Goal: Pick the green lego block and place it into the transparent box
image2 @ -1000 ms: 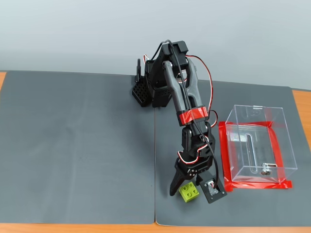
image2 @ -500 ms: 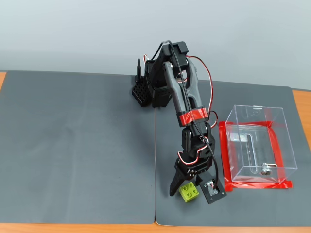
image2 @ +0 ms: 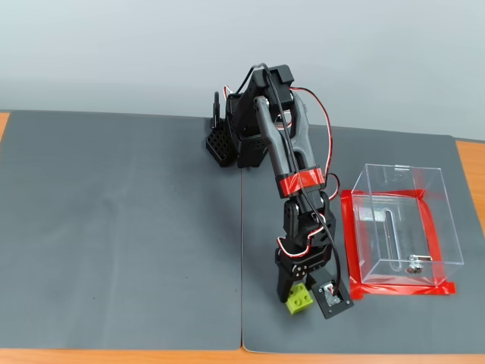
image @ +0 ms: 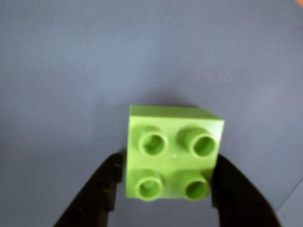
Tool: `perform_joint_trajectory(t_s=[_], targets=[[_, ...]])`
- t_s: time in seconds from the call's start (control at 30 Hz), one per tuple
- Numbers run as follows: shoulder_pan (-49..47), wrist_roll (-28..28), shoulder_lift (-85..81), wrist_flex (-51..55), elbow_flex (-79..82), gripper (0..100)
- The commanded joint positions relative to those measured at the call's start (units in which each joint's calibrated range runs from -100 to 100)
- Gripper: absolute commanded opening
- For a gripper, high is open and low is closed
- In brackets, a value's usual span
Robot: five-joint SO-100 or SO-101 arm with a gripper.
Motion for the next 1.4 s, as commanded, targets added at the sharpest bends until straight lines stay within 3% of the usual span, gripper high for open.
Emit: perform_joint_trajectory(t_s=[0.0,0.37,0.9,1.37], targets=[[0.41,0.24,-0.33,-0.31,-2.75,18],[0.41,0.24,-0.33,-0.31,-2.66,8],[0.33,-0.12,-9.06,0.29,-2.21,9],[-0.26,-0.28,-26.19,9.76,-2.84,8]])
